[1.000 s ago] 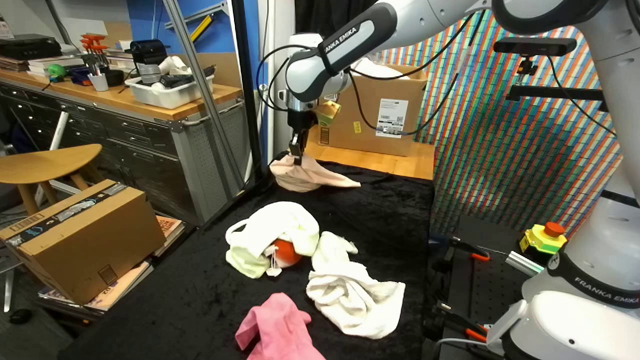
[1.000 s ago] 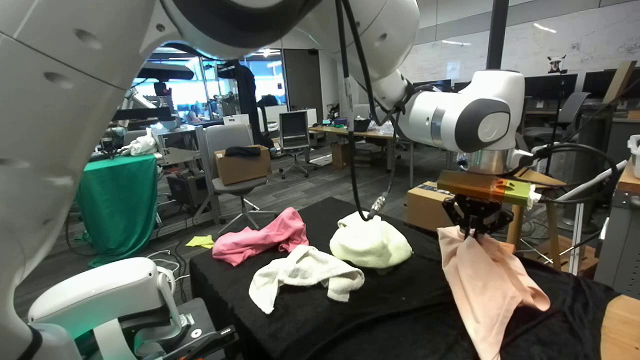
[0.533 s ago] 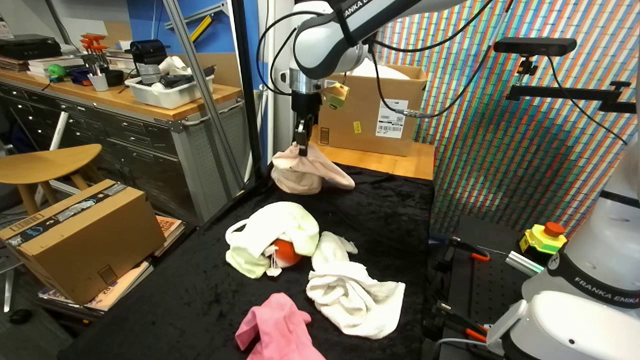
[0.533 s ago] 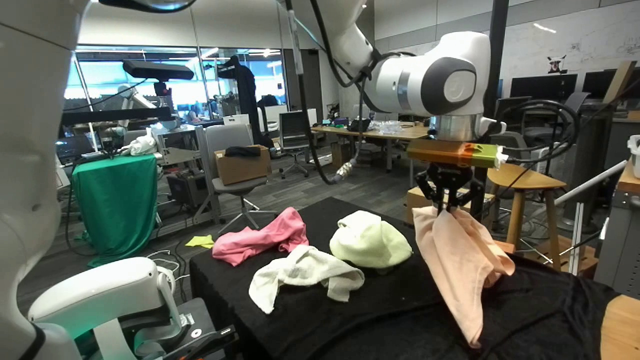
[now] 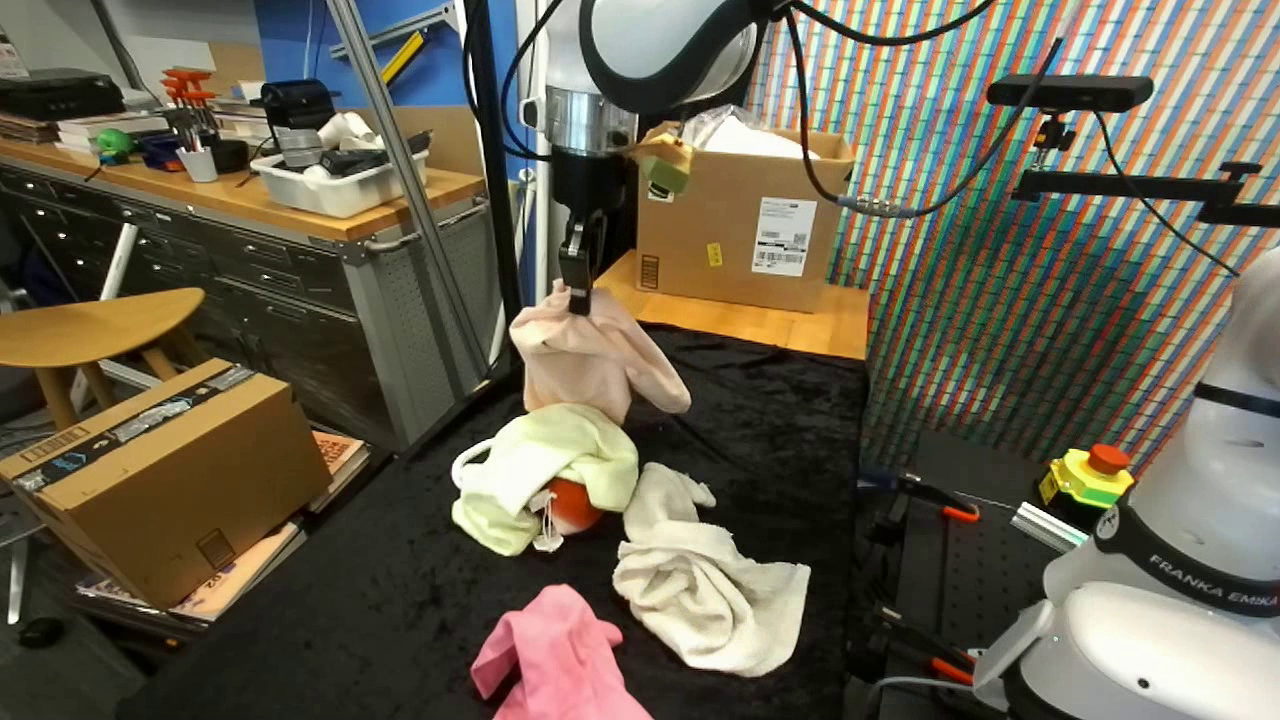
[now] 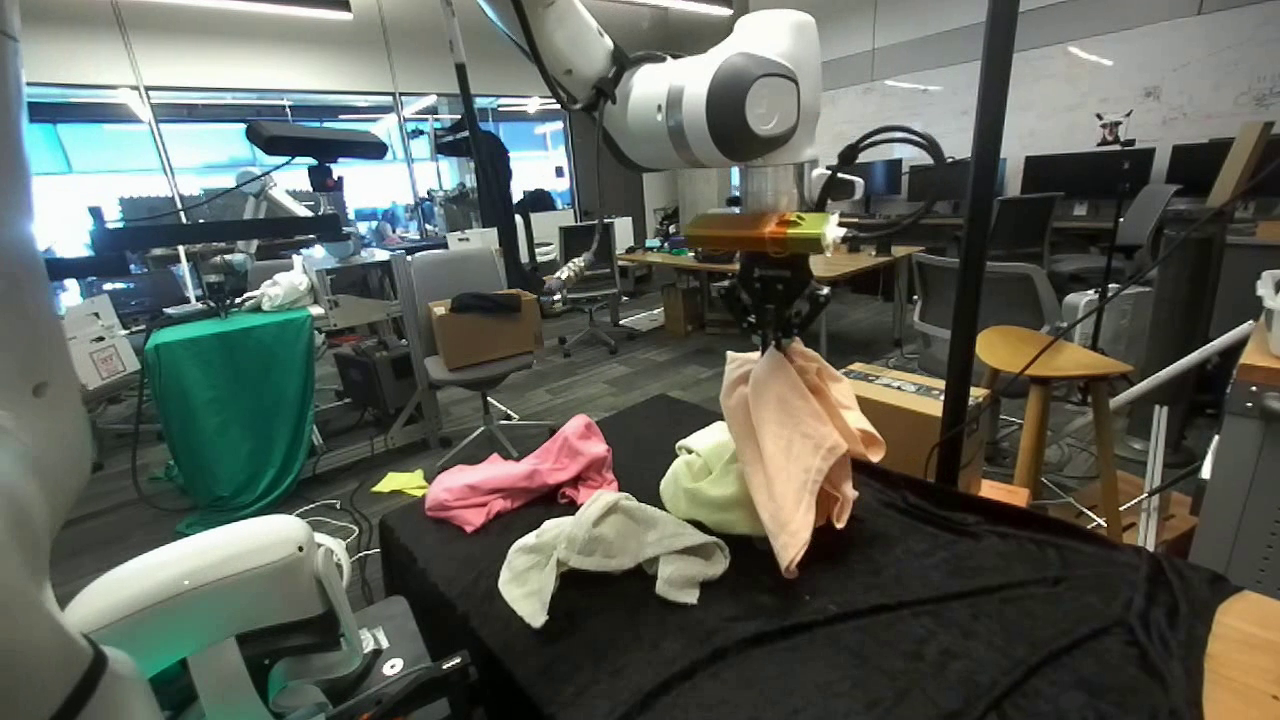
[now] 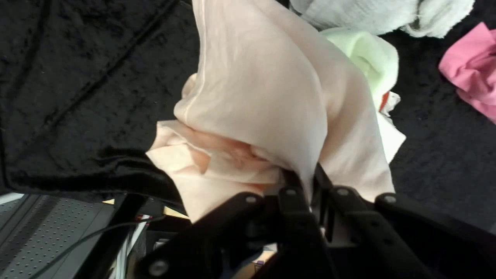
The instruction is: Pile the items on the black tablecloth together.
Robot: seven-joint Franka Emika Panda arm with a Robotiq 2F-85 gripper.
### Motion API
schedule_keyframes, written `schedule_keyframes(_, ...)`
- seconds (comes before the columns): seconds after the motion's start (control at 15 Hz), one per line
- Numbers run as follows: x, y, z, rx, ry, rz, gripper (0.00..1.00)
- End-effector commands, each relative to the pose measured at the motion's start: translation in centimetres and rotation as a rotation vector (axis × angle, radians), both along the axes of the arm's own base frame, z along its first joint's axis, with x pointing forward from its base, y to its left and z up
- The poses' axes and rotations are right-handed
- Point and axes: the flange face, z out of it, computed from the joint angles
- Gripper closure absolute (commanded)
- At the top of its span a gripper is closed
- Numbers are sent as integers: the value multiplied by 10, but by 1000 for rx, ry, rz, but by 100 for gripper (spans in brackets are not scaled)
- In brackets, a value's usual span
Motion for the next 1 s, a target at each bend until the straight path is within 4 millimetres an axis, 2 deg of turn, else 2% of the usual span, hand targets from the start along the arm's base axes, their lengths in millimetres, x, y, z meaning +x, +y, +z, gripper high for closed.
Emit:
schedule_keyframes(0.0,-17,40,9,7,-36,-29,90)
schedule_keyframes(0.2,-24,63,0,7,-22,-33,90)
schedule_keyframes(0.47,-30,75,-7,12,-15,-49,90)
schedule_keyframes(0.53,-31,76,-9,12,-14,-52,64)
schedule_keyframes(0.67,-33,77,-11,12,-11,-59,56)
schedule_keyframes(0.93,-38,82,-13,9,-11,-70,24)
